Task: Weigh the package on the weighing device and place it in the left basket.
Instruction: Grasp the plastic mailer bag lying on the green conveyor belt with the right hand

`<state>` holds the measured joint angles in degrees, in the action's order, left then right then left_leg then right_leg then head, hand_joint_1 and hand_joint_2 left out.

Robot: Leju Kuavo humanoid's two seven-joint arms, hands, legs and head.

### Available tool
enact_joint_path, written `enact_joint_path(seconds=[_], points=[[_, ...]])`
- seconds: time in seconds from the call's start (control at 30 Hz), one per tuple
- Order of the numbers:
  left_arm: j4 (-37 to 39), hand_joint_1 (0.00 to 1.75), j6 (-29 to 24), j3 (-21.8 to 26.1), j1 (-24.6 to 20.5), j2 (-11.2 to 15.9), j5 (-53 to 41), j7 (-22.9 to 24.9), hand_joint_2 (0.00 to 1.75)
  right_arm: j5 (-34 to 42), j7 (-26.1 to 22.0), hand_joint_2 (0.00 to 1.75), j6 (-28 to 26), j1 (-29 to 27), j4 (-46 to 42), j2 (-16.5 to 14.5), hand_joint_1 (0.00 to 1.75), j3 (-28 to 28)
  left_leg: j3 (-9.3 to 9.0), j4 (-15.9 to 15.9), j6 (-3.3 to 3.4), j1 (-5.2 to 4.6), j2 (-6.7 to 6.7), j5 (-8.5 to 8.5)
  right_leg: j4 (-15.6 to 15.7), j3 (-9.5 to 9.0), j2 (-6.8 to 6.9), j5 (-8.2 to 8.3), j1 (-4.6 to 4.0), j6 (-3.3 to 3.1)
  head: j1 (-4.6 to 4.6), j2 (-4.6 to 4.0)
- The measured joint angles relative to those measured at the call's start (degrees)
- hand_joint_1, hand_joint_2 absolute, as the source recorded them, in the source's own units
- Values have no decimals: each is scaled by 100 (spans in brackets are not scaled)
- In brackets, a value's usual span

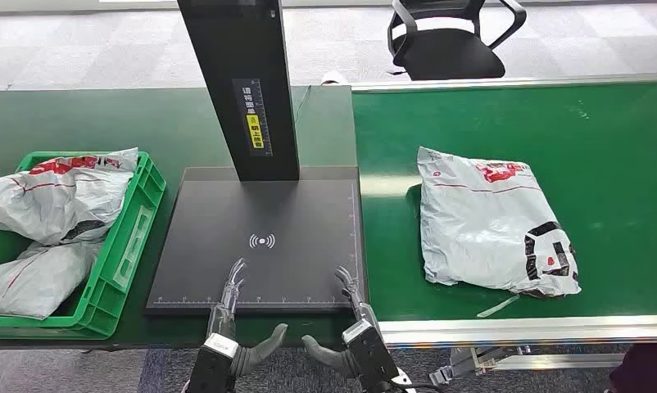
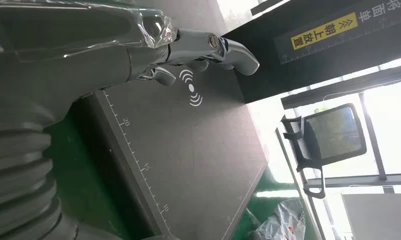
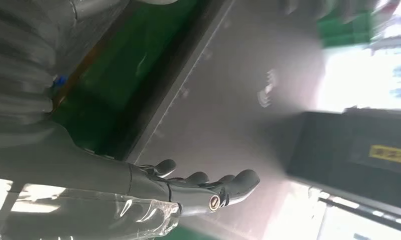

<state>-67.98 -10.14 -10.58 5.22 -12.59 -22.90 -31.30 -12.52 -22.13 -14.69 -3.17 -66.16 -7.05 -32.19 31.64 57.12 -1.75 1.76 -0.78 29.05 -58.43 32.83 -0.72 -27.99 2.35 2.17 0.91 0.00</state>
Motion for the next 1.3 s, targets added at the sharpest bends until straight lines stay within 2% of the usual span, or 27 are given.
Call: enact_joint_path(seconds=[0.07, 0.13, 0.17, 0.2, 0.27, 0.4, 0.57, 0.67, 0.77, 0.9, 1.03, 1.13, 1.3], points=[[5, 0, 2, -1, -21, -1, -10, -64, 175, -611, 392, 175, -415, 95, -4, 56, 0, 168, 0, 1, 2, -3, 3, -2, 0, -1, 2, 1, 3, 2, -2, 0], [23, 0, 10, -2, -61, -2, -15, -146, 175, -2112, 897, 175, -1066, 354, 1, 198, 0, 672, 0, 4, 6, -8, 4, -5, 1, -4, 3, 7, 8, 7, 1, 0], [39, 0, 21, -2, -85, -2, -7, -162, 175, -2894, 998, 175, -1207, 539, 34, 282, 0, 1003, -1, 7, 8, -9, -4, -5, 1, -4, -1, 12, 9, 10, 2, 0], [63, 0, 33, -3, -109, -2, 4, -171, 175, -3523, 1015, 175, -1214, 736, 95, 358, 0, 1331, -3, 11, 8, -9, -12, -5, 1, -4, -6, 18, 10, 13, 3, 0], [114, 0, 54, -4, -158, -3, 33, -191, 175, -4113, 990, 175, -1084, 1078, 267, 468, 0, 1901, -4, 17, 10, -9, -17, -7, 2, -4, -10, 24, 10, 15, 1, 0], [189, 0, 60, -5, -209, -4, 59, -216, 175, -4205, 923, 175, -1051, 1367, 500, 531, 0, 2550, 0, 17, 14, -7, -2, -10, 1, -3, -6, 23, 8, 16, -1, 0], [252, 0, 63, -5, -244, -5, 59, -241, 175, -4263, 909, 175, -1076, 1426, 634, 534, 0, 2830, 5, 15, 14, -5, -3, -10, 0, 1, -6, 21, 5, 16, 0, 0], [282, 0, 97, -5, -258, -9, 82, -264, 175, -4324, 1162, 175, -1037, 1581, 811, 594, 0, 2935, 9, 15, 14, -8, -9, -10, 1, 2, -7, 23, 8, 17, -1, 0], [320, 0, 169, -4, -284, -13, 141, -313, 175, -4369, 1592, 175, -814, 2386, 1629, 978, 0, 3137, 20, 21, 31, -23, -13, -20, 0, 4, -7, 37, 23, 36, -3, 0], [354, 0, 256, 5, -309, -13, 204, -370, 175, -4819, 2264, 175, -227, 4004, 2992, 1579, 0, 3376, 31, 29, 52, -44, -14, -38, 0, 19, -11, 62, 43, 52, -1, 0], [361, 0, 336, 26, -328, -20, 234, -374, 175, -5573, 2988, 175, 703, 5128, 3856, 1742, 0, 3360, 29, 29, 52, -41, -15, -45, 0, 20, -12, 65, 40, 51, -2, 0], [361, 0, 386, 42, -329, -28, 248, -374, 175, -5732, 3117, 175, 1293, 5498, 4231, 1743, 0, 3329, 34, 28, 52, -38, 2, -45, -1, 21, -2, 63, 37, 51, -3, 0], [361, 0, 408, 54, -329, -31, 264, -374, 175, -5742, 3147, 175, 1407, 5719, 4543, 1742, 0, 3308, 43, 28, 52, -39, 8, -45, 0, 23, 2, 62, 38, 52, -2, 0]])
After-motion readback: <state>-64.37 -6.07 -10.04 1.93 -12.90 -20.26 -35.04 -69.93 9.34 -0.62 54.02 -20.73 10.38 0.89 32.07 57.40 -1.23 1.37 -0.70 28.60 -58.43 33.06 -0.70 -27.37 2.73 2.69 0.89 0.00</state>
